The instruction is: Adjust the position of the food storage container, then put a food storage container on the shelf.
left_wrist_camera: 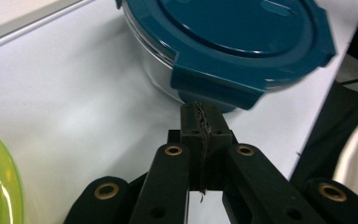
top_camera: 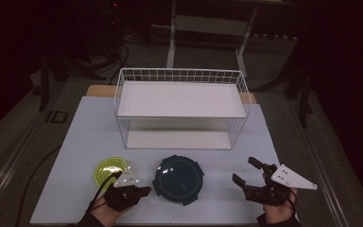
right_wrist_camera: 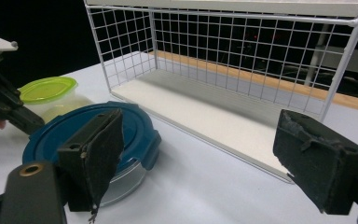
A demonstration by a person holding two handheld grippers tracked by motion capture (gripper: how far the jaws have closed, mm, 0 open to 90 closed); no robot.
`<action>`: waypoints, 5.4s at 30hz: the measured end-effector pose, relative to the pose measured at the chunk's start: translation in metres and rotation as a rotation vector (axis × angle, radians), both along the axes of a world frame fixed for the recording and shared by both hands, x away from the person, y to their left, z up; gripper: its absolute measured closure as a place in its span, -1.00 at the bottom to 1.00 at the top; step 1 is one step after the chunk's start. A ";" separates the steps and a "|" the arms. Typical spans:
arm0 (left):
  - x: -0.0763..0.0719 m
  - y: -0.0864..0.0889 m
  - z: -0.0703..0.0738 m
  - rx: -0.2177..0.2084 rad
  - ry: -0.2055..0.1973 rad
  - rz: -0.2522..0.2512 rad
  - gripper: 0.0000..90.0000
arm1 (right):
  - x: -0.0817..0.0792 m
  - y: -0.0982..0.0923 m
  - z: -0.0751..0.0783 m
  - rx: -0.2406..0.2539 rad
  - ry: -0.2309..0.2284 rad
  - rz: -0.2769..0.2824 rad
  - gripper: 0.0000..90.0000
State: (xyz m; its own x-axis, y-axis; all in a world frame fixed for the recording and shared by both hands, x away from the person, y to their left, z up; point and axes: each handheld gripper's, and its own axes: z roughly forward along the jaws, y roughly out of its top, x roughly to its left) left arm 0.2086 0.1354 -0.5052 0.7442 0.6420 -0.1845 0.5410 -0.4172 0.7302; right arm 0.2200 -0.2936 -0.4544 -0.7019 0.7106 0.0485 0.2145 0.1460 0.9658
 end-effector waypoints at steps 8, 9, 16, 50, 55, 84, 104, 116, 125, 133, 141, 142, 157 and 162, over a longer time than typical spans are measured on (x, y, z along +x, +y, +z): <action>0.005 -0.006 0.000 -0.005 -0.001 0.008 0.97 | 0.000 0.000 -0.001 -0.001 0.004 0.005 -0.65; 0.006 -0.008 0.001 0.002 -0.002 0.005 0.97 | 0.000 0.001 -0.001 -0.002 0.007 0.008 -0.65; 0.017 -0.018 0.002 0.006 0.005 0.004 0.97 | 0.000 0.003 -0.002 -0.006 0.008 0.013 -0.65; 0.036 -0.034 0.003 0.023 0.017 0.038 0.97 | 0.000 0.004 -0.003 -0.016 0.014 0.022 -0.65; 0.037 -0.042 0.006 0.020 0.006 0.018 0.97 | 0.000 0.005 -0.003 -0.014 0.011 0.022 -0.65; 0.065 -0.100 0.006 0.009 0.011 -0.057 0.97 | -0.001 0.000 -0.002 -0.089 -0.035 -0.003 -0.70; 0.073 -0.101 0.020 -0.087 0.046 -0.051 0.02 | 0.000 -0.002 -0.002 -0.073 0.055 -0.012 -0.59; 0.076 -0.102 0.028 -0.226 0.176 -0.001 -0.92 | -0.003 -0.013 0.008 -0.085 -0.013 -0.040 -0.71; 0.093 -0.099 0.015 -0.303 0.377 0.099 -0.87 | -0.001 -0.014 0.008 -0.042 0.029 -0.050 -0.76; 0.102 -0.103 -0.007 -0.376 0.564 0.103 -0.64 | -0.005 -0.013 0.002 -0.086 0.027 -0.069 -0.77; 0.103 -0.103 -0.020 -0.422 0.655 0.135 -0.15 | -0.004 -0.013 -0.001 -0.097 0.040 -0.067 -0.76; 0.104 -0.103 -0.022 -0.435 0.670 0.136 -0.02 | -0.005 -0.013 -0.001 -0.098 0.038 -0.067 -0.76; 0.108 -0.105 -0.026 -0.475 0.657 0.055 0.17 | 0.003 -0.017 -0.008 -0.080 0.162 -0.050 -0.60; 0.103 -0.107 -0.019 -0.447 0.598 0.002 0.21 | 0.015 -0.023 -0.012 -0.054 0.308 -0.020 -0.51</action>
